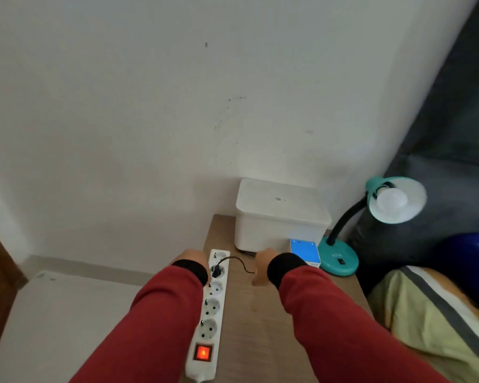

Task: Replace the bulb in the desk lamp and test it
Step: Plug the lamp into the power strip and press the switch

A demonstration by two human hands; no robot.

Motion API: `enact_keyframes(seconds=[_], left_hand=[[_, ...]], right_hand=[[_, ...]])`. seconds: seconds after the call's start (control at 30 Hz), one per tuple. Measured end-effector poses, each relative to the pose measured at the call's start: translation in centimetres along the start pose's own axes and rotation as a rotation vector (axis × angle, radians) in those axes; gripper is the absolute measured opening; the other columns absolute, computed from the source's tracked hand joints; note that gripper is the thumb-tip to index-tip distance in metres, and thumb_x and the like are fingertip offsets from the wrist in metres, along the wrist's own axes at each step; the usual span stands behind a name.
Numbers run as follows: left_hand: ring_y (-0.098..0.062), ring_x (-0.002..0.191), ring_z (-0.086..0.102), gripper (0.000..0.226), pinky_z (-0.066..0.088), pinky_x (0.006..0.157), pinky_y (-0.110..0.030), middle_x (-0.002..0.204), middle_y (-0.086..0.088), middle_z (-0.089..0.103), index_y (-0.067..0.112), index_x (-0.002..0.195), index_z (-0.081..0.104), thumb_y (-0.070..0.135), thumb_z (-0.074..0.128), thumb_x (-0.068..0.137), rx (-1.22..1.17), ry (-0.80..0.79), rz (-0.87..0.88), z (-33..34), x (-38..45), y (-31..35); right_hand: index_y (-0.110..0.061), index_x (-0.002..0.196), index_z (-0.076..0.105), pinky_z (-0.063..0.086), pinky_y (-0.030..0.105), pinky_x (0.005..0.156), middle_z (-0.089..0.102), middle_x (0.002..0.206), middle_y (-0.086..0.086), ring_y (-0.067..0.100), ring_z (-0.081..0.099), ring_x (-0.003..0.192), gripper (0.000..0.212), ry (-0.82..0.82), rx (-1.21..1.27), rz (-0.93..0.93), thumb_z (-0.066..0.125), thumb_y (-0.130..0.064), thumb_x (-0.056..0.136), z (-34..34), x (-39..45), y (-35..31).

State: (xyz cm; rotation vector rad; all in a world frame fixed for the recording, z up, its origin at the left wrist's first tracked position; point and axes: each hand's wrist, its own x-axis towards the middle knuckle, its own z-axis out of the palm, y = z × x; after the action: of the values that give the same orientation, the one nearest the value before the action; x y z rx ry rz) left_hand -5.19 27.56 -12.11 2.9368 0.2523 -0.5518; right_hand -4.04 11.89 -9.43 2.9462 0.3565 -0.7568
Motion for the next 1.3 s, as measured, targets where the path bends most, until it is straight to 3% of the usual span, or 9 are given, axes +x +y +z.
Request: enact_keyframes(seconds=[0.17,0.3,0.43,0.57,0.7,0.8,0.97,1.17,1.3], left_hand=[[-0.025,0.115,0.06,0.042,0.049,0.092,-0.029,0.124,-0.01,0.062,0.006,0.12,0.061,0.033,0.063,0.088,0.037,0.039,0.024,-2.2,-1.3,2.4],[-0.026,0.113,0.061,0.034,0.05,0.09,-0.029,0.124,-0.012,0.062,0.005,0.12,0.061,0.024,0.058,0.092,0.063,0.104,0.061,-3.3,-2.1,5.1],[-0.026,0.115,0.059,0.039,0.049,0.091,-0.029,0.127,-0.011,0.06,0.007,0.123,0.058,0.027,0.058,0.09,0.092,0.106,0.127,-4.0,-2.4,8.9],[-0.026,0.119,0.057,0.04,0.048,0.094,-0.029,0.129,-0.012,0.059,0.004,0.123,0.057,0.028,0.057,0.091,0.177,0.089,0.208,-4.3,-2.5,13.8],[-0.027,0.118,0.058,0.042,0.048,0.093,-0.029,0.128,-0.011,0.06,0.004,0.124,0.057,0.029,0.056,0.09,0.237,0.091,0.267,-4.1,-2.1,18.8],[-0.026,0.117,0.058,0.039,0.048,0.092,-0.029,0.127,-0.011,0.061,0.005,0.121,0.059,0.029,0.054,0.091,0.246,0.091,0.322,-3.6,-1.2,22.3],[-0.024,0.117,0.058,0.037,0.047,0.094,-0.028,0.128,-0.01,0.059,0.007,0.123,0.058,0.027,0.053,0.092,0.182,0.084,0.407,-1.0,0.9,27.7],[-0.027,0.122,0.053,0.041,0.044,0.102,-0.033,0.133,-0.012,0.052,0.011,0.133,0.048,0.019,0.049,0.093,-0.02,0.092,0.494,5.3,3.5,30.7],[-0.023,0.14,0.032,0.052,0.024,0.116,-0.027,0.152,-0.009,0.03,0.01,0.147,0.028,0.018,0.041,0.097,-0.081,0.097,0.515,9.9,5.5,31.0]], right_hand=[[0.001,0.126,0.054,0.044,0.035,0.098,0.056,0.133,0.018,0.031,0.053,0.122,0.039,0.096,0.004,0.029,0.053,-0.021,0.095,-1.7,-1.5,1.8],[0.001,0.119,0.058,0.048,0.036,0.09,0.061,0.125,0.018,0.032,0.059,0.104,0.038,0.13,0.019,0.063,0.056,-0.026,0.091,-2.5,-3.2,4.5],[0.0,0.119,0.058,0.048,0.033,0.084,0.061,0.123,0.016,0.032,0.06,0.112,0.038,0.173,0.045,0.121,0.056,-0.026,0.091,-2.7,-4.4,8.4],[-0.001,0.117,0.058,0.05,0.037,0.09,0.062,0.124,0.017,0.033,0.06,0.112,0.039,0.199,0.091,0.192,0.058,-0.027,0.088,-2.6,-5.3,12.8],[-0.002,0.131,0.049,0.044,0.036,0.102,0.052,0.137,0.016,0.031,0.052,0.124,0.046,0.245,0.193,0.226,0.054,-0.024,0.092,-2.2,-6.3,17.3],[-0.001,0.133,0.047,0.046,0.035,0.097,0.053,0.136,0.017,0.031,0.054,0.122,0.049,0.256,0.237,0.272,0.056,-0.025,0.091,-1.2,-6.4,20.5],[-0.002,0.12,0.057,0.05,0.036,0.088,0.06,0.125,0.017,0.032,0.059,0.114,0.043,0.262,0.328,0.336,0.058,-0.03,0.088,2.0,-4.0,25.1],[-0.018,0.132,0.053,0.043,0.032,0.104,0.057,0.134,0.01,0.026,0.053,0.124,0.044,0.385,0.602,0.32,0.055,-0.026,0.089,8.1,0.8,27.5],[-0.017,0.136,0.049,0.03,0.02,0.109,0.049,0.143,0.005,0.017,0.046,0.13,0.045,0.545,0.73,0.273,0.053,-0.019,0.091,12.1,3.7,27.4]])
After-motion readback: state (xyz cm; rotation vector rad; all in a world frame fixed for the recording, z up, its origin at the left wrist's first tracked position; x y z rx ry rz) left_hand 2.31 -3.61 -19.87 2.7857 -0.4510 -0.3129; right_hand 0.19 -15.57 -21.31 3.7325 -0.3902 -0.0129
